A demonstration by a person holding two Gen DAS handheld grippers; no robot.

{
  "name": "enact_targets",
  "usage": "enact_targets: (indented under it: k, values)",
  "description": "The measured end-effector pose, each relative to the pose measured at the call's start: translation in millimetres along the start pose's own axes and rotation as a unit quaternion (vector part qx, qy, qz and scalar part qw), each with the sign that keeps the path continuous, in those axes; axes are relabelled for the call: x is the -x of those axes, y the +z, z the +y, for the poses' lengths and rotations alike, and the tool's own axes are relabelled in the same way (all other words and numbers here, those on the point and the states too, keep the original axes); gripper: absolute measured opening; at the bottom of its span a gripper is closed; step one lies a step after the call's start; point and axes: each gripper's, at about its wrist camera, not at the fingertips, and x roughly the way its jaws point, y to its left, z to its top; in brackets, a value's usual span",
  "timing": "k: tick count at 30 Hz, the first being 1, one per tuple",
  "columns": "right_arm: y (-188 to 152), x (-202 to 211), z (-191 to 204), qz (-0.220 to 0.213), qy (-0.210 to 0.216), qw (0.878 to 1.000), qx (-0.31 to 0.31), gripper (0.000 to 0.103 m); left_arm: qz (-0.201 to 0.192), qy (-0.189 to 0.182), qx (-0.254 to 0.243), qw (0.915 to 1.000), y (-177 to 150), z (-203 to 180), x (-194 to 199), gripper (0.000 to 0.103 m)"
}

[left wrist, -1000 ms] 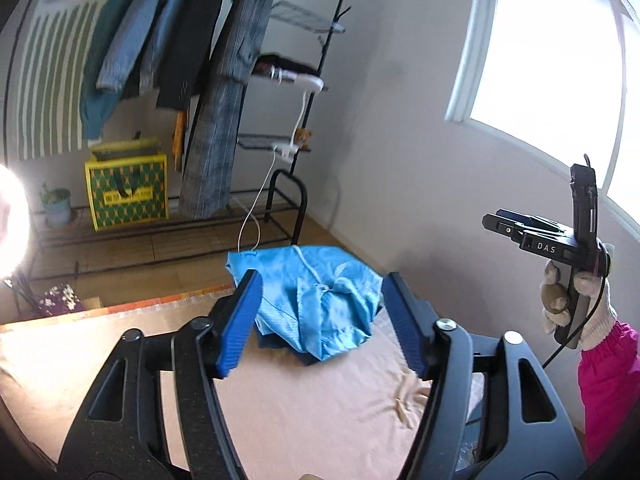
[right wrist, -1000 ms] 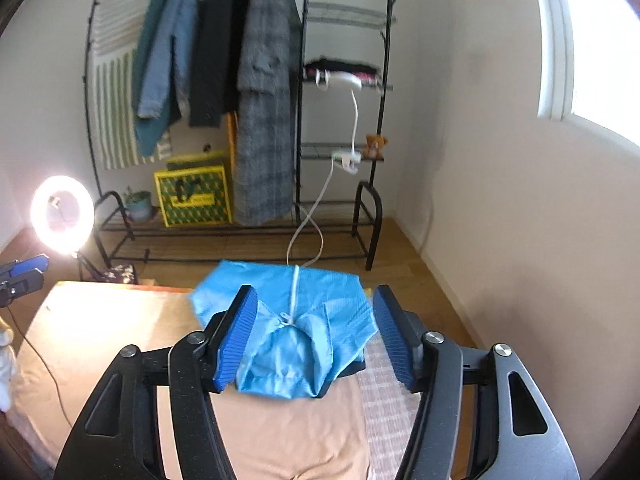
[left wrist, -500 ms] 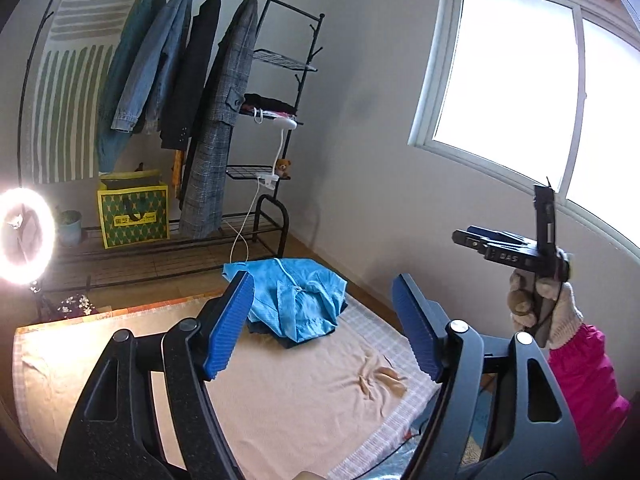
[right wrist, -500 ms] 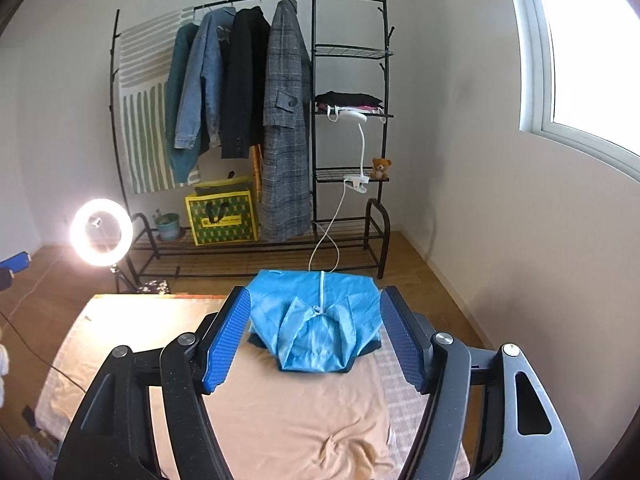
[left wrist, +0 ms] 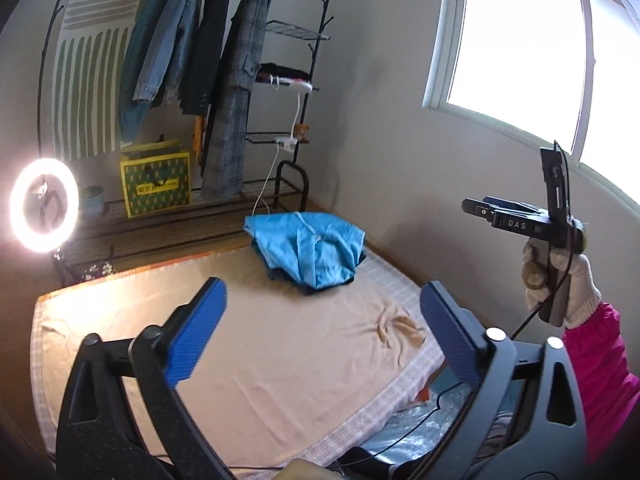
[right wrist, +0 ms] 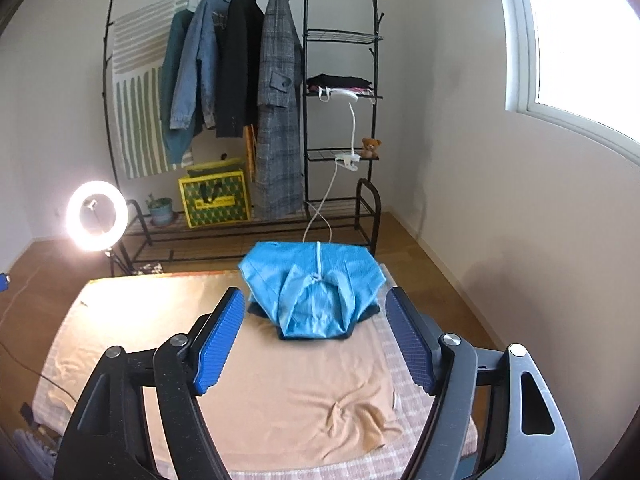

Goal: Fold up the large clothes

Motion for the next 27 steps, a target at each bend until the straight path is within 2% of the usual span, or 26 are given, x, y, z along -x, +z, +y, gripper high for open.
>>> enact_targets:
  k: [3,8,16,20,24,27]
  values:
    - [-19.7,1.2,13.1,-0.006,-0.015,1.0,0.001,0.082,0.002,0.004,0.002,1.0,-19.6,0.5,-8.5,0.1]
    - [-53.5,-2.3,29.2,-0.02,-0.04,0.999,-0.012,0.083,-0.004,0.046,-0.014,0.9988,-48.3,1.5,-27.8,0.1]
    - [-99.1,-29.0,36.7,-0.01,-0.063,0.997,-0.033,0.084,0.004,0.062,-0.015,0.9979,-82.2,12.2,-61.7,0.1]
    - [-114.1,-45.0,37.3,-0.001,-0.073,0.997,-0.035,0.084,0.013,0.08,-0.021,0.9965,-94.3,15.2,-78.5,0.1]
    - [-123.0,-58.6,36.6,0.005,-0.081,0.996,-0.037,0.084,0.003,0.098,-0.037,0.9944,-105.6,12.9,-87.4,0.102]
    - [-128.2,-64.6,36.9,0.002,-0.09,0.995,-0.033,0.084,0.004,0.095,-0.043,0.9945,-114.1,12.1,-93.6,0.103]
